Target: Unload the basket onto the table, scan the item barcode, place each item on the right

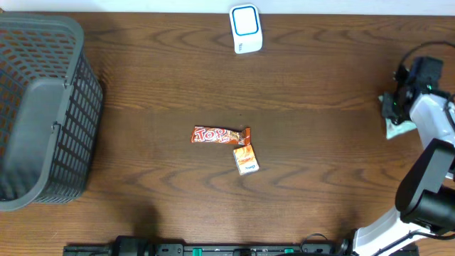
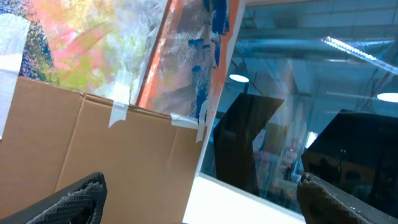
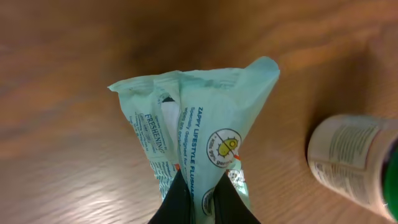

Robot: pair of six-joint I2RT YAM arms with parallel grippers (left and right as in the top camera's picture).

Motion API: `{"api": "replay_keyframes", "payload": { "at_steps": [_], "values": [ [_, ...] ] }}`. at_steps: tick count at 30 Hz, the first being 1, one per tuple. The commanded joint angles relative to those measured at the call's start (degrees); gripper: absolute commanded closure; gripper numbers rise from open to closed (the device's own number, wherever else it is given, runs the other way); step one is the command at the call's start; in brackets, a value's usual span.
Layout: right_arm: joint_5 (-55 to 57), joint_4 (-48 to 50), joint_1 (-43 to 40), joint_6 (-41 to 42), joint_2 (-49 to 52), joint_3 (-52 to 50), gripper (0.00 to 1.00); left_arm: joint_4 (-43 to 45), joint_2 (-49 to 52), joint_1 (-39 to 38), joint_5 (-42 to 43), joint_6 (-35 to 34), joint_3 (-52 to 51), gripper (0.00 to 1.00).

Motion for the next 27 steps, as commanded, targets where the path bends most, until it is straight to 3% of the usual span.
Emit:
{"api": "replay_keyframes", "payload": {
  "at_steps": [1, 4, 5, 6, 8, 11, 13, 19, 25, 26, 27],
  "values": [
    [-0.8, 3.7, -2.7, 1.3, -0.7, -3.4, 0.99, 0.2, -0.3, 0.3, -0.5, -0.3, -0.1, 0.02],
    [-0.8, 5.3, -5.0, 3.5, -0.8, -3.4, 0.99, 0.2, -0.3, 0.3, -0.5, -0.3, -0.1, 0.02],
    [-0.8, 5.4, -5.7, 4.5, -0.8, -2.4, 0.92, 0.2, -0.3, 0.3, -0.5, -0.3, -0.1, 0.02],
    [-0.8, 4.8, -5.8, 4.5, -0.9, -1.4, 0.7, 0.2, -0.3, 0.3, -0.5, -0.3, -0.1, 0.02],
    [-0.9, 2.7, -5.6, 4.6, -0.9, 1.4, 0.35, 0.2, -0.3, 0.3, -0.5, -0.3, -0.1, 0.02],
    [-3.7, -1.6, -4.8, 4.7, -1.0, 6.8, 0.18, 0.2, -0.3, 0.3, -0.5, -0.3, -0.1, 0.02],
    [-6.8, -4.8, -4.0, 4.8, -1.0, 10.6, 0.01, 0.2, -0.3, 0.3, -0.5, -0.3, -0.1, 0.02],
    [-22.2, -15.5, -0.2, 7.1, -1.0, 18.9, 0.01, 0.2, -0.3, 0.3, -0.5, -0.3, -0.1, 0.02],
    [-38.2, -22.2, 4.9, 17.4, -1.0, 19.2, 0.01, 0.2, -0.3, 0.3, -0.5, -0.3, -0.1, 0.02],
    [-39.8, -23.0, 5.8, 18.3, -1.0, 19.0, 0.17, 0.2, -0.3, 0.3, -0.5, -0.3, -0.1, 0.02],
    [-40.8, -23.7, 6.8, 19.4, -1.0, 18.8, 0.41, 0.2, -0.3, 0.3, -0.5, -0.3, -0.1, 0.02]
  ]
}}
